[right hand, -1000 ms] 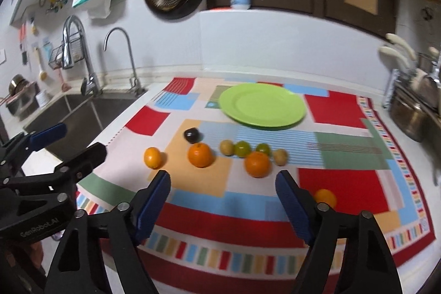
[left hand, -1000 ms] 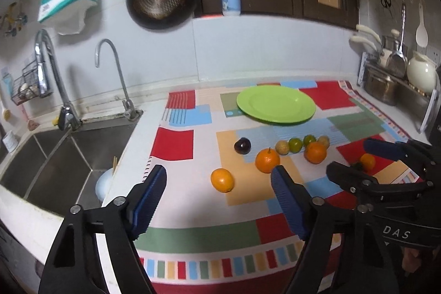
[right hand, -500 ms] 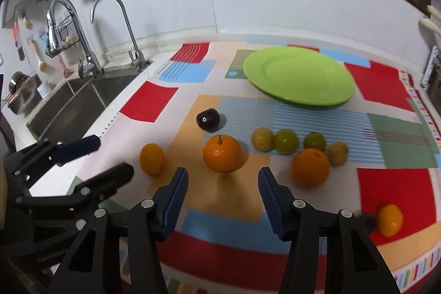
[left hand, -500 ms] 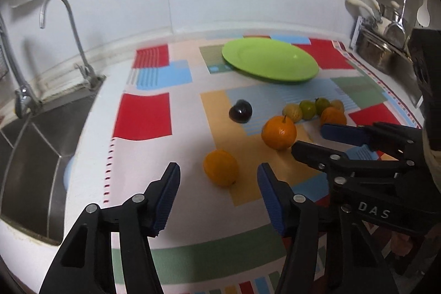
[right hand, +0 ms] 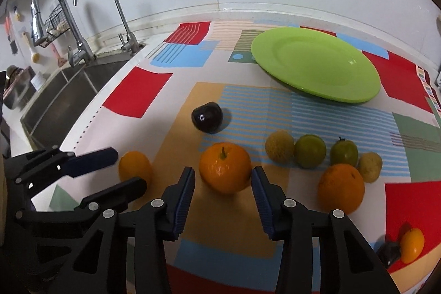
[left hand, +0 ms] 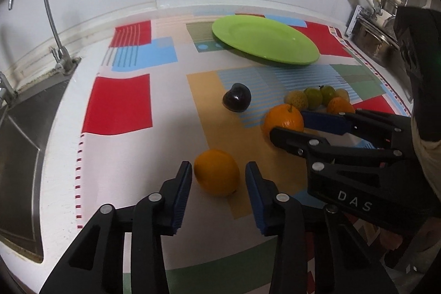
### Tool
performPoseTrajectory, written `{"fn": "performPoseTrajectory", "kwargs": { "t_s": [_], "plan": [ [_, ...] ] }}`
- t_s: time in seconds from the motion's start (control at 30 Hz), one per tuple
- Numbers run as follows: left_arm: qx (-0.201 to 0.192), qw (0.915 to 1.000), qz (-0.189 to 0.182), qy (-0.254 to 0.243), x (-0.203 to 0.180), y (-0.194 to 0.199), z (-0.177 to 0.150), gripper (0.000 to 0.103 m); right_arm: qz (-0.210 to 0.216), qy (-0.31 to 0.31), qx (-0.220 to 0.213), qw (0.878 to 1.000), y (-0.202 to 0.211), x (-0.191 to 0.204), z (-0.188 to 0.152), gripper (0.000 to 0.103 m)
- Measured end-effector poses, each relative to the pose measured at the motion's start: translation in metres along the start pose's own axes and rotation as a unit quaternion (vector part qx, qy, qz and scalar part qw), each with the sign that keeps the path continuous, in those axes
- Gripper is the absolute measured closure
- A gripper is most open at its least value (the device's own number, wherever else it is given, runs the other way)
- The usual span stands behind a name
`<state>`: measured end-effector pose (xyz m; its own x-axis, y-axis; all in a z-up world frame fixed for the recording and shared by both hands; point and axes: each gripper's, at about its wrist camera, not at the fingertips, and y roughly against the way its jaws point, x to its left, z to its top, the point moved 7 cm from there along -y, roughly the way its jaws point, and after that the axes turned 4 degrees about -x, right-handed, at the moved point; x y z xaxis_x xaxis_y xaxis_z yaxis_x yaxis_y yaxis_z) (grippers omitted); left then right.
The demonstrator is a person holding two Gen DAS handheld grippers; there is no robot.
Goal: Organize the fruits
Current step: 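Grasp a small tangerine with the left gripper while the right grasps another tangerine, then carry both tangerines over the green plate and open both grippers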
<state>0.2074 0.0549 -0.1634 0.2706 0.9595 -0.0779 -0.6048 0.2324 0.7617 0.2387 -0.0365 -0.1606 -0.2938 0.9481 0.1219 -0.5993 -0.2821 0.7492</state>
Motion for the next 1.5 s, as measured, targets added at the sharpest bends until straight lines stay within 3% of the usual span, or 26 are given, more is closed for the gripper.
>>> {"fn": "performPoseTrajectory", "kwargs": {
  "t_s": [0.33, 0.73, 1.0, 1.13, 1.5],
  "plan": [
    [0.009, 0.9999, -0.001, 0.008, 0.004, -0.002, 0.004, 0.069, 0.001, 0.008, -0.003, 1.0, -0.003, 0.0, 0.006, 0.061],
    [-0.016, 0.9998, 0.009, -0.003, 0.006, 0.017, 0.022, 0.069, 0.024, 0.002, -0.025, 0.999, 0.009, 0.005, 0.015, 0.063],
    [-0.036, 0.9989, -0.014, -0.024, -0.008, 0.028, 0.058, 0.069, 0.018, -0.021, -0.058, 0.998, 0.035, -0.012, 0.042, 0.063],
    [-0.031, 0.9979, -0.051, -0.022, -0.017, 0.032, 0.079, 0.069, 0.006, -0.029, -0.074, 0.997, 0.046, -0.029, 0.059, 0.063],
    [-0.068, 0.9895, -0.054, -0.115, -0.049, 0.024, 0.143, 0.069, -0.009, -0.036, -0.098, 0.994, 0.057, -0.06, 0.092, 0.063]
  ]
}}
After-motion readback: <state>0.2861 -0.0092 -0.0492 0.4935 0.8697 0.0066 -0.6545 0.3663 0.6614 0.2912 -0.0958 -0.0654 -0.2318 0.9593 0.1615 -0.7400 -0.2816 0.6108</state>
